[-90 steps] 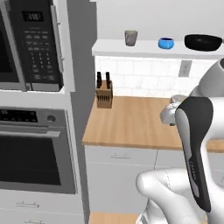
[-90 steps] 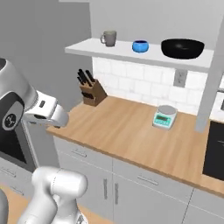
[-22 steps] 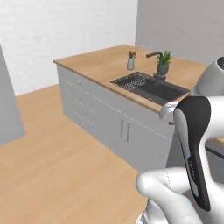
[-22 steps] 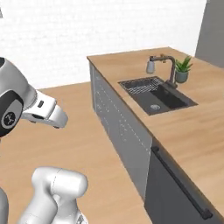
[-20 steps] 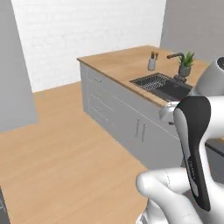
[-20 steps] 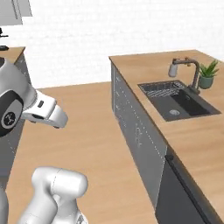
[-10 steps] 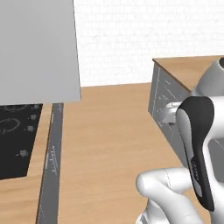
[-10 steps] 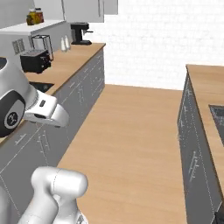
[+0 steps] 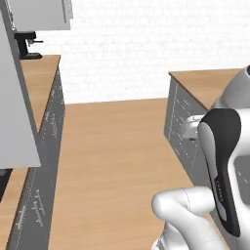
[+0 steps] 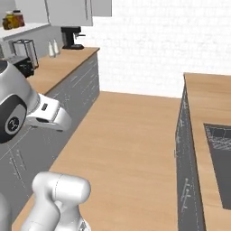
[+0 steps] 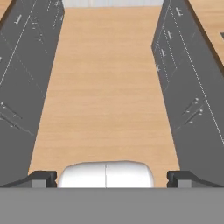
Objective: Gather all objects into one cabinet and sort the glasses and bowls to opposite sides.
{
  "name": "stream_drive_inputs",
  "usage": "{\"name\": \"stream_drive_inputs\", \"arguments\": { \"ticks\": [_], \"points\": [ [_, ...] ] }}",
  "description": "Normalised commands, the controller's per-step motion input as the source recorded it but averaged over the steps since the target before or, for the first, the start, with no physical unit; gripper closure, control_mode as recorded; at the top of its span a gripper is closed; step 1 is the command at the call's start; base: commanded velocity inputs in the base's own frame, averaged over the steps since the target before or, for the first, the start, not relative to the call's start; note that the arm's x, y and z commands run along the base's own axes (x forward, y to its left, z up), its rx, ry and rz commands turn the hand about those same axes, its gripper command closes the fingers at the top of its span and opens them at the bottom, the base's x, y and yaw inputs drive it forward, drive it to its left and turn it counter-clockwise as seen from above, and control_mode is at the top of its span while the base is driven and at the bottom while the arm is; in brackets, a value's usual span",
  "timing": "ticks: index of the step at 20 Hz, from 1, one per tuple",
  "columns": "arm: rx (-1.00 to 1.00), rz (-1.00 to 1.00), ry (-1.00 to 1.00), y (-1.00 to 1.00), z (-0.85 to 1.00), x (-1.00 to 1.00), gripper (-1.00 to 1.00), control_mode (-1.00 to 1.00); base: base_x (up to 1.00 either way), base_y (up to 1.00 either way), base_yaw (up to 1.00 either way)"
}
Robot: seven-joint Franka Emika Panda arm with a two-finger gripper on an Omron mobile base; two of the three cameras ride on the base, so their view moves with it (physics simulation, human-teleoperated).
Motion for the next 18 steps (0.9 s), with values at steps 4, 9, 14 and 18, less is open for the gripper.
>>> {"name": "stream_drive_inputs", "arguments": {
  "ticks": [4, 9, 14, 18],
  "points": [
    [0.0, 0.0, 0.0, 0.0, 0.0, 0.0, -1.0, 1.0, 1.0, -0.54, -0.09],
    [0.0, 0.0, 0.0, 0.0, 0.0, 0.0, -1.0, 1.0, 1.0, -0.29, -0.02],
    [0.0, 0.0, 0.0, 0.0, 0.0, 0.0, -1.0, 1.0, 1.0, -0.23, 0.0],
    [0.0, 0.0, 0.0, 0.0, 0.0, 0.0, -1.0, 1.0, 1.0, -0.01, 0.0]
  ]
}}
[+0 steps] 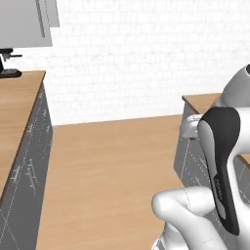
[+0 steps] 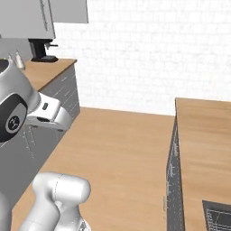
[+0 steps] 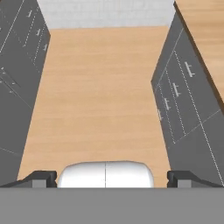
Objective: Gather all objects into one cabinet and sort the glasses and bowls to opposite sides.
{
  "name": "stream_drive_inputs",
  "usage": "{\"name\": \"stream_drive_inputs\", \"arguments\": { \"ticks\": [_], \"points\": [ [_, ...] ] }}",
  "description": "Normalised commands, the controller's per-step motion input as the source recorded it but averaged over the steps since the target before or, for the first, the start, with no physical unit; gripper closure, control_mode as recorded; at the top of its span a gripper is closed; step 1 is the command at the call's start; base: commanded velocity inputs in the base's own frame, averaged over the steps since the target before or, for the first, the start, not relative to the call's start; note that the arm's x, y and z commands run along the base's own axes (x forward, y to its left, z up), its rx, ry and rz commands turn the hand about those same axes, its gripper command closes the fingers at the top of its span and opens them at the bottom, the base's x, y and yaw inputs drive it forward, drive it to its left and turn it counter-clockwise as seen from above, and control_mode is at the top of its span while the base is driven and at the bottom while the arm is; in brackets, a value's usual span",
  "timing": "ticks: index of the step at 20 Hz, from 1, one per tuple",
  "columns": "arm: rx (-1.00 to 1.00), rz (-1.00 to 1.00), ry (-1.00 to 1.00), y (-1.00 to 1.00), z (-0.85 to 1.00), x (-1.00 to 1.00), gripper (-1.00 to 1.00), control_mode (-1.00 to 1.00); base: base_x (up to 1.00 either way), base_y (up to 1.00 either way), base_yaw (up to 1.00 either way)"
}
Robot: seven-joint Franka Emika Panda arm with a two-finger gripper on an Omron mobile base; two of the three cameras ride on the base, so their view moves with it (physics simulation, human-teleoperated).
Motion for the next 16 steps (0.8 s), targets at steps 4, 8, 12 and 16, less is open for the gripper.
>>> {"name": "stream_drive_inputs", "arguments": {
  "ticks": [4, 8, 12, 16],
  "points": [
    [0.0, 0.0, 0.0, 0.0, 0.0, 0.0, -1.0, 1.0, 1.0, 0.0, 0.0],
    [0.0, 0.0, 0.0, 0.0, 0.0, 0.0, -1.0, 1.0, 1.0, 0.0, 0.0],
    [0.0, 0.0, 0.0, 0.0, 0.0, 0.0, -1.0, 1.0, 1.0, 0.0, 0.0],
    [0.0, 0.0, 0.0, 0.0, 0.0, 0.0, -1.0, 1.0, 1.0, 0.0, 0.0]
  ]
}}
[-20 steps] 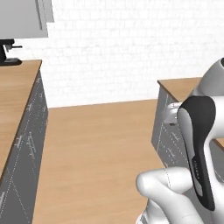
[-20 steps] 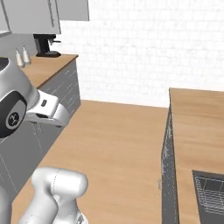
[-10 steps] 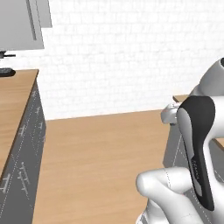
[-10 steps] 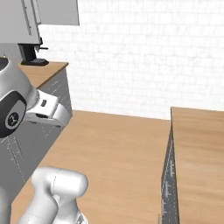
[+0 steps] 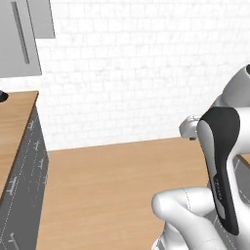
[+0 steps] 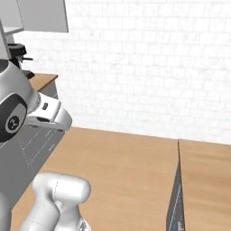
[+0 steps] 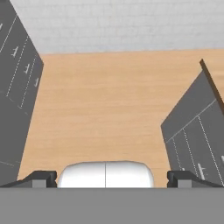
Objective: Gather all objects into one cabinet and sort the glasses and bowls to opposite sides.
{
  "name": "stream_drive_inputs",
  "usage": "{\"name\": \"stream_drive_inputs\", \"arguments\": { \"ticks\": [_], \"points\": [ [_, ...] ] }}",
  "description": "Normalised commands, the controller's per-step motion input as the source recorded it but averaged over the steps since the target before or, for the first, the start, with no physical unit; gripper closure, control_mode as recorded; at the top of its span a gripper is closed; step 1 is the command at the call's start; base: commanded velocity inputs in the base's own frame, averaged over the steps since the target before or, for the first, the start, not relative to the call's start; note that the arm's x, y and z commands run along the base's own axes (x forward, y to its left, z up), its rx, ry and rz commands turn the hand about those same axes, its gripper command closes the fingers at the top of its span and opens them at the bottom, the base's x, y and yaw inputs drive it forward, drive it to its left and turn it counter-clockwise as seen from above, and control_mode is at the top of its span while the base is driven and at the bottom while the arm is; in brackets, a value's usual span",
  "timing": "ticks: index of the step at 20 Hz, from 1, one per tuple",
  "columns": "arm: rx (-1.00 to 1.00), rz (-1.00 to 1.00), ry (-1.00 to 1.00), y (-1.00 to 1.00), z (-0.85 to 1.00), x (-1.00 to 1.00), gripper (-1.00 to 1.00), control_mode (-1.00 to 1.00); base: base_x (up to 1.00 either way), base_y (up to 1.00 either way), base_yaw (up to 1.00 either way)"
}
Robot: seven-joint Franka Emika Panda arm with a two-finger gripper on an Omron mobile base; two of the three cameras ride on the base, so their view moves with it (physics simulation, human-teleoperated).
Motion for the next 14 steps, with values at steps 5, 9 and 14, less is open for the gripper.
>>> {"name": "stream_drive_inputs", "arguments": {
  "ticks": [5, 9, 14],
  "points": [
    [0.0, 0.0, 0.0, 0.0, 0.0, 0.0, -1.0, 1.0, 1.0, 0.0, 0.0],
    [0.0, 0.0, 0.0, 0.0, 0.0, 0.0, -1.0, 1.0, 1.0, 0.0, 0.03],
    [0.0, 0.0, 0.0, 0.0, 0.0, 0.0, -1.0, 1.0, 1.0, 0.03, 0.06]
  ]
}}
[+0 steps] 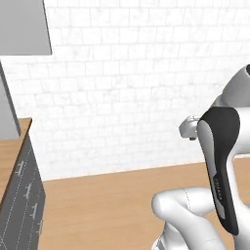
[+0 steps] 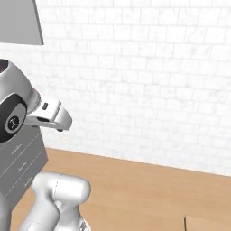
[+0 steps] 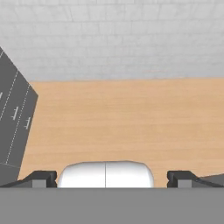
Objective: Gather all objects into one cabinet and sort the glasses and bowls to opposite sides.
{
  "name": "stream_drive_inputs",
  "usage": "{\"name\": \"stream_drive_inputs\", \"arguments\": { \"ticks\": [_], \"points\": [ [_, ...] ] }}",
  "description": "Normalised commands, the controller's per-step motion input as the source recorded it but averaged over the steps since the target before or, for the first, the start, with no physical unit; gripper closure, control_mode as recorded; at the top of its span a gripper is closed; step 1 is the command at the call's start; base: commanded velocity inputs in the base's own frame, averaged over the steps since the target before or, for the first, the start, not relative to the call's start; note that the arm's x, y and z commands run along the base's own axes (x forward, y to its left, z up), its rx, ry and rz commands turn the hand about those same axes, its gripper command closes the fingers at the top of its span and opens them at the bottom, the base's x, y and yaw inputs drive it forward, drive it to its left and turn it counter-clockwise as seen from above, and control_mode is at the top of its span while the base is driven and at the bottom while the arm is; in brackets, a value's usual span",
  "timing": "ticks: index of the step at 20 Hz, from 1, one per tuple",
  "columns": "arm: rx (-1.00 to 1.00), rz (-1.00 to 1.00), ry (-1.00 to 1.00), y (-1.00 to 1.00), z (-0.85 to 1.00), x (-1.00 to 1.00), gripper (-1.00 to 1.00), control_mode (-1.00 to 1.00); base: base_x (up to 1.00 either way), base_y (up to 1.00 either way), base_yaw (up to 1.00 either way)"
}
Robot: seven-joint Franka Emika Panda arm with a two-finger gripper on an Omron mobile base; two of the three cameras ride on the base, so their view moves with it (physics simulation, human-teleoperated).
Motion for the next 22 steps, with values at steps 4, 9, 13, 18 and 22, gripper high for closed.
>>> {"name": "stream_drive_inputs", "arguments": {
  "ticks": [4, 9, 13, 18, 22],
  "points": [
    [0.0, 0.0, 0.0, 0.0, 0.0, 0.0, -1.0, 1.0, 1.0, 0.04, 0.17],
    [0.0, 0.0, 0.0, 0.0, 0.0, 0.0, -1.0, 1.0, 1.0, 0.0, 0.19],
    [0.0, 0.0, 0.0, 0.0, 0.0, 0.0, -1.0, 1.0, 0.85, 0.03, 0.53],
    [0.0, 0.0, 0.0, 0.0, 0.0, 0.0, -1.0, 1.0, 0.03, 0.0, 1.0],
    [0.0, 0.0, 0.0, 0.0, 0.0, 0.0, -1.0, 1.0, 0.01, 0.0, 1.0]
  ]
}}
